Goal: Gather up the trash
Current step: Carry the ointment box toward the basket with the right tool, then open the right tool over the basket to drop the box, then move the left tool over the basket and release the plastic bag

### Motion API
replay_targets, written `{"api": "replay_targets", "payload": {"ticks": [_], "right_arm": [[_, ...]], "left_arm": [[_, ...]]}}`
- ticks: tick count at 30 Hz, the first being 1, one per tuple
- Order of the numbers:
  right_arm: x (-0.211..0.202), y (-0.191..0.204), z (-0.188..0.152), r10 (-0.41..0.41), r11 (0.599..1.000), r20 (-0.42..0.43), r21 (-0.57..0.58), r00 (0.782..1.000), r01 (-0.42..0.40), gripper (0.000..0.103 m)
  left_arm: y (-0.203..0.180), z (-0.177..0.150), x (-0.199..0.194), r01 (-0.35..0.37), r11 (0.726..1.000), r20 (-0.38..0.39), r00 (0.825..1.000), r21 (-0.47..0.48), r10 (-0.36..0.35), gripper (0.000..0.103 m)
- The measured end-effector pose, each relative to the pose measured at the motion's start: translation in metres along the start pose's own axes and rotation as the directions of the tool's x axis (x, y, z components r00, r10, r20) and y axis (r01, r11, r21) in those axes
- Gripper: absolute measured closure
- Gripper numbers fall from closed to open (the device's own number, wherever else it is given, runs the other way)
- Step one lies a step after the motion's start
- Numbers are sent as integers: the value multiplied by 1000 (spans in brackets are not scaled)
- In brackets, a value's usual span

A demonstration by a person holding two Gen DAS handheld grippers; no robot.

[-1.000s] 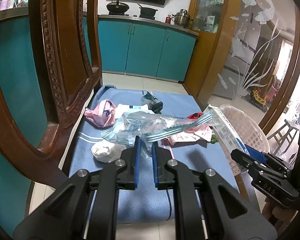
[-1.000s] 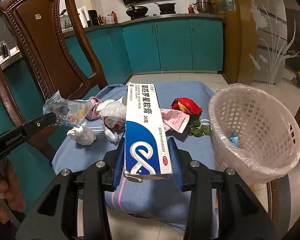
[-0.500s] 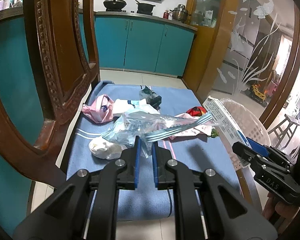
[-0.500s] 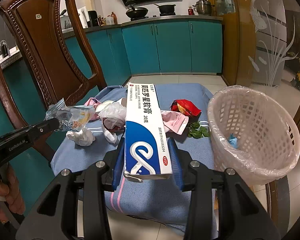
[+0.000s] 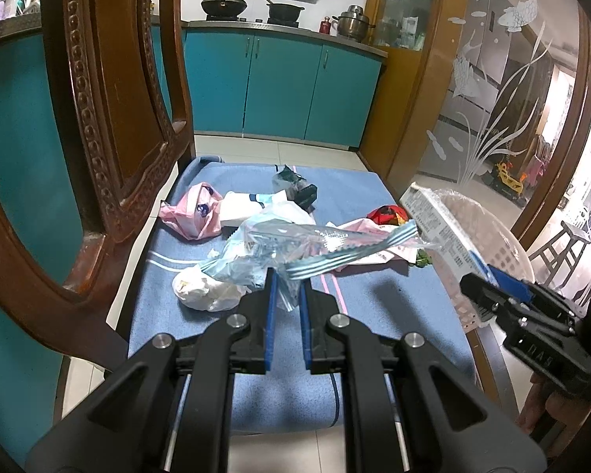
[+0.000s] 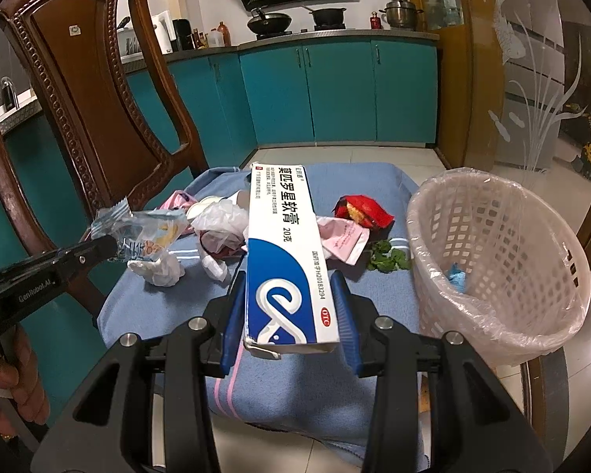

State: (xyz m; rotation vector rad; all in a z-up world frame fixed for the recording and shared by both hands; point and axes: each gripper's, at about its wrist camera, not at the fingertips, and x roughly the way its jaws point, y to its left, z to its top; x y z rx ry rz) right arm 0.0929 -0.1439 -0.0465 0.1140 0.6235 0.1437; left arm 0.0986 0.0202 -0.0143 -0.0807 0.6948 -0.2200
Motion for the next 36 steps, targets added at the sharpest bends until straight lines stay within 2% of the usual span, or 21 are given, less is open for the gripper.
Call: {"api": "replay_targets", "payload": {"ticks": [4,6,10,12,13,15,17,19,20,21,23,24,28,33,35,36], "right_arm": [[-6,-22,10,-55,998,42,23,998,54,61],[-9,-48,18,-133,990,69,62,989,129,61],[-5,-109,24,-231,956,63,199,971,214,60],[7,-136,21,-255,938,24,251,967,241,53],[18,-144,19,-249,936,-22,251,968,247,49],[31,-154,13,-257,926,-92,263,962,272,35],[26,-157,13,-237,919,-102,298,966,257,35],[4,-156,20,-231,915,-22,335,973,225,31],[-15,-155,23,-252,906,51,364,966,217,20],[-35,-154,24,-282,893,127,396,951,212,9],[-61,-156,21,-331,870,230,450,915,202,5],[-69,-159,19,-350,857,257,477,901,196,5],[-76,-175,15,-394,819,270,537,879,202,5],[-89,-197,6,-445,752,281,633,851,185,5],[-94,-198,1,-455,743,292,646,841,178,5],[-93,-199,1,-453,743,288,645,844,179,5]], "left_arm": [[0,-1,0,6,1000,5,1000,3,-6,91],[-1,-2,-1,10,1000,8,1000,8,-10,91],[-3,-5,0,16,1000,8,1000,26,-16,91],[-6,-6,2,18,999,5,1000,38,-18,91],[-7,-6,3,19,999,5,1000,42,-19,91],[-11,-7,6,24,998,3,1000,56,-25,91],[-16,-9,8,28,997,2,1000,75,-28,91],[-24,-10,9,38,994,3,999,102,-39,91],[-29,-11,9,51,991,5,999,125,-52,91],[-34,-11,8,60,988,9,998,143,-62,91],[-46,-10,7,73,982,17,997,174,-78,91],[-54,-7,9,100,979,13,994,180,-104,91],[-104,10,23,187,958,-6,982,215,-190,91],[-201,43,42,329,904,-3,940,271,-341,91],[-238,55,57,396,869,-35,914,296,-404,85],[-249,57,65,395,863,-50,915,314,-401,69]]}}
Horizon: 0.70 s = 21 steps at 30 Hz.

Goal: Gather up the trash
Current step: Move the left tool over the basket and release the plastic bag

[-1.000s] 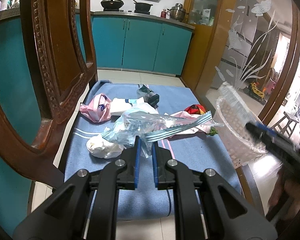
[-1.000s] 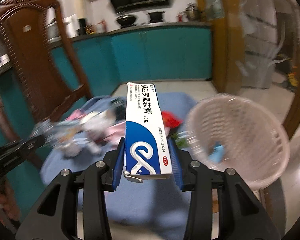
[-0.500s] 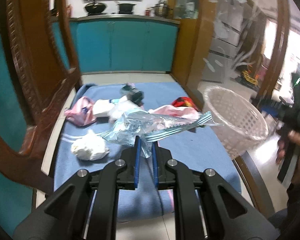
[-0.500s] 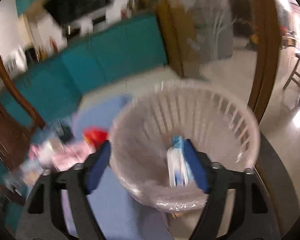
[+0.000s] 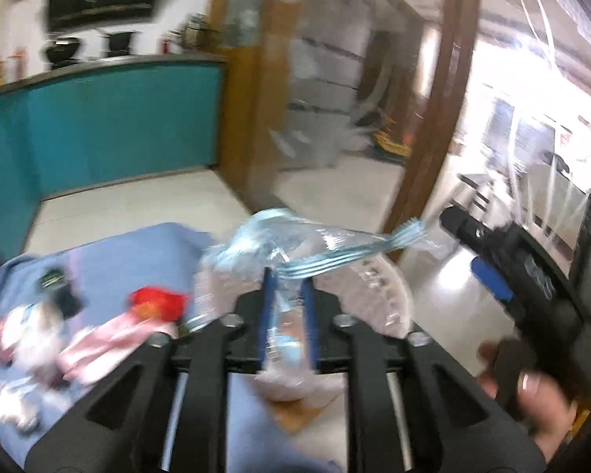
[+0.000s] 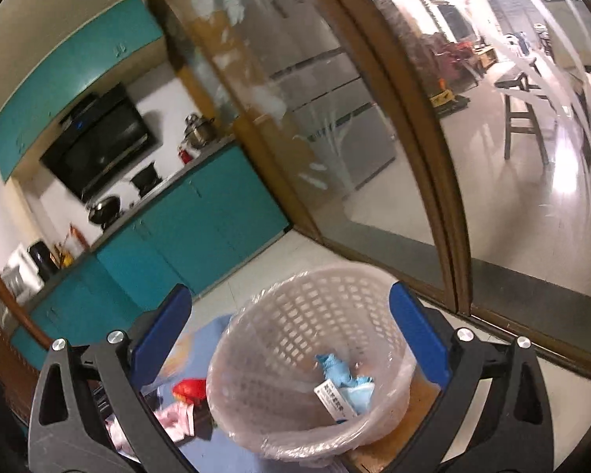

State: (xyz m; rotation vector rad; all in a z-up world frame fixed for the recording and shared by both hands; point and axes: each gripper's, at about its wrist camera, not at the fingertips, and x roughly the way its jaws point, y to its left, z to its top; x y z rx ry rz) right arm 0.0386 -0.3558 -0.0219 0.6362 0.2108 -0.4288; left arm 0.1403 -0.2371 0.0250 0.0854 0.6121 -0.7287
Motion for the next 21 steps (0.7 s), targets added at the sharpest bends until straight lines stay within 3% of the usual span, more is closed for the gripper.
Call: {"api": "replay_targets", "payload": {"ticks": [1,2,3,6,9,11,13,15,18,21], "right_arm": [[2,-1,1,1,1000,-6,-4,1000,-1,5],[3,-2,1,3,1000,-15,-8,1000,-3,5],[4,-3,1,5,1000,-29,-16,1000,-5,5],[5,0,1,25,999,-56,-36,998,-27,5],[9,14,-8,46,994,-102,-91,994,-55,5],[8,32,-18,63,984,-133,-158,989,-84,5],[6,47,-27,87,974,-163,-194,983,-118,5],[4,65,-40,111,961,-212,-226,971,-159,5],[-2,96,-68,134,925,-283,-308,950,-222,5],[-10,127,-99,130,880,-346,-391,929,-269,5]], "left_arm": [[-4,2,10,-34,999,-6,999,18,34,47],[-4,1,19,-115,993,-10,993,33,115,35],[-1,-2,21,-149,988,-17,989,33,149,26],[23,-24,2,-156,988,-19,988,-6,156,26],[58,-49,-40,-259,966,-23,966,-26,259,25],[90,-69,-74,-360,931,-44,933,-67,357,22],[118,-83,-100,-416,900,-71,909,-128,410,20],[153,-102,-132,-477,846,-104,879,-237,466,18],[186,-123,-159,-505,787,-147,861,-355,486,18],[195,-137,-165,-513,779,-170,857,-360,486,18]]}}
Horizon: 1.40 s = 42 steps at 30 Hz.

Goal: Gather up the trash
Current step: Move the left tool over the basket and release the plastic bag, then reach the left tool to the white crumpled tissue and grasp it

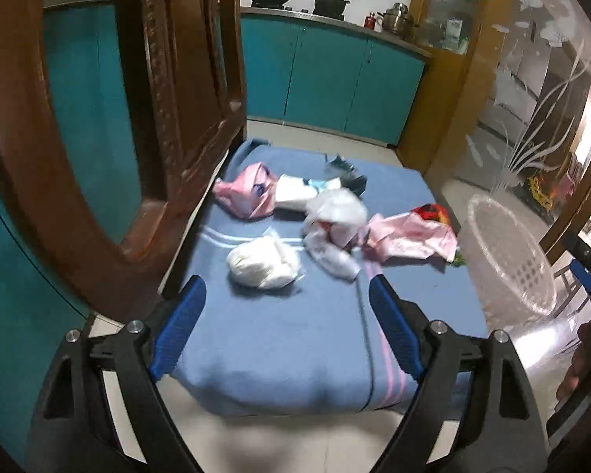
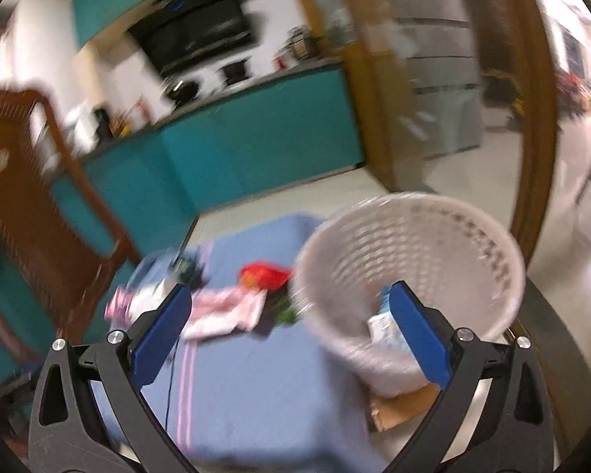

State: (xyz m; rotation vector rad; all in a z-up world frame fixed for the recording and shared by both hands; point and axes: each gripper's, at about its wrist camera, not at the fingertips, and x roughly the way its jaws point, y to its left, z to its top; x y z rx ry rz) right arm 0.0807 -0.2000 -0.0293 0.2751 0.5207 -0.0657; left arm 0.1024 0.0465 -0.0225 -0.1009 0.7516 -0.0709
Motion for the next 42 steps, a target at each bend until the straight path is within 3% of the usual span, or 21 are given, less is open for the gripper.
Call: {"api": "replay_targets", "payload": {"ticks": [3,7,42], "right_arm": [[3,36,-15,17,995,-36,-101,999,-21,5],[5,55,-23,21,988,-47,-152,999,-28,5],[6,44,-24,6,991,-49,-132,999,-12,5]], "left_arm": [[-6,-12,-5,-7,999,3,1000,44,6,18],[-15,-16,-5,25,997,1,1000,73,-25,18],[-21,-19,-4,24,996,-6,1000,89,-24,18]]}}
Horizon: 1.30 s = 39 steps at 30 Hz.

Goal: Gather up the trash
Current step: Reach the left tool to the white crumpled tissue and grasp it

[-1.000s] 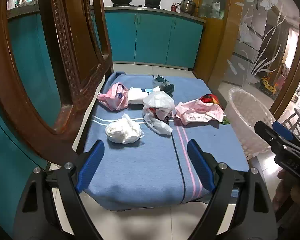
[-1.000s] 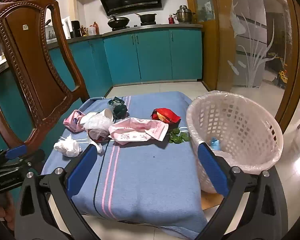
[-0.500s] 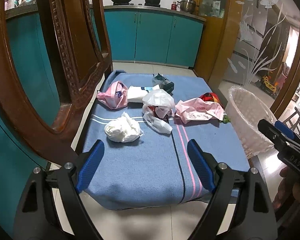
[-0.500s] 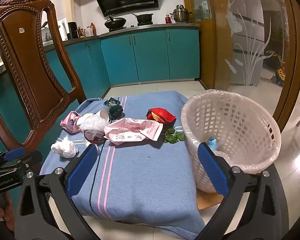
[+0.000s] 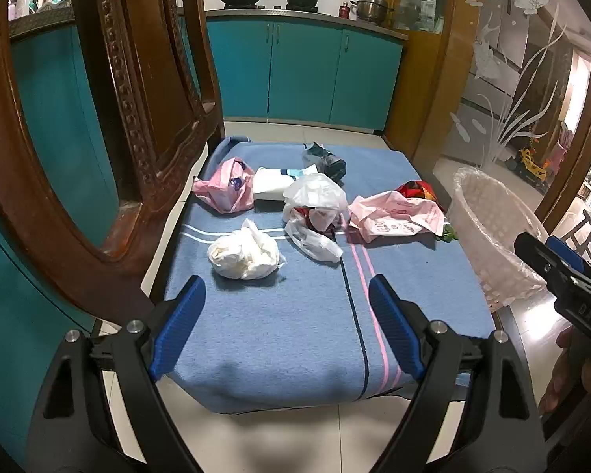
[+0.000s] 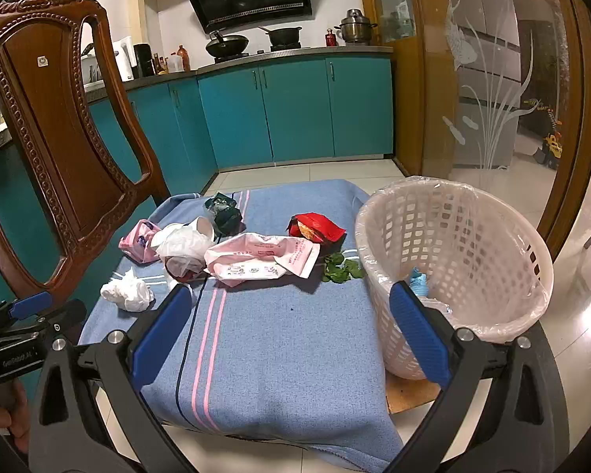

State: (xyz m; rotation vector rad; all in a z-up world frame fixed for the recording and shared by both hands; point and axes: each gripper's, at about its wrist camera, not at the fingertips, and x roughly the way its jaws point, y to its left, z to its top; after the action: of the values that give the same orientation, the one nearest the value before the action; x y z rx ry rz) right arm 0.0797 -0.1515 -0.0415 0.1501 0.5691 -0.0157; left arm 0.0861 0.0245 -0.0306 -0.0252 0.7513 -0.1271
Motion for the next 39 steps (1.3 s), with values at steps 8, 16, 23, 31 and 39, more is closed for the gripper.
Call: {"api": "replay_targets", "payload": {"ticks": [8,16,23,31,39], "right_arm": [[0,1,-1,2,1000,-3,-5,1000,-2,5],[1,3,-1,8,1000,-6,-6,1000,-8,5],[4,6,-1,14,1000,-15,-14,1000,-14,5],[10,7,-3,13,1000,-32,-26,999,-14,5],[21,10,-2,21,997,-37,-68,999,-23,5]], "left_arm": [[1,0,3,-9,1000,-7,1000,4,9,18],[4,-2,16,-43,999,-38,998,11,43,18],[12,6,45,-78,997,-55,995,0,78,18],[24,11,106,-121,992,-129,984,33,124,25],[33,12,121,-68,997,-156,985,29,72,103]]}}
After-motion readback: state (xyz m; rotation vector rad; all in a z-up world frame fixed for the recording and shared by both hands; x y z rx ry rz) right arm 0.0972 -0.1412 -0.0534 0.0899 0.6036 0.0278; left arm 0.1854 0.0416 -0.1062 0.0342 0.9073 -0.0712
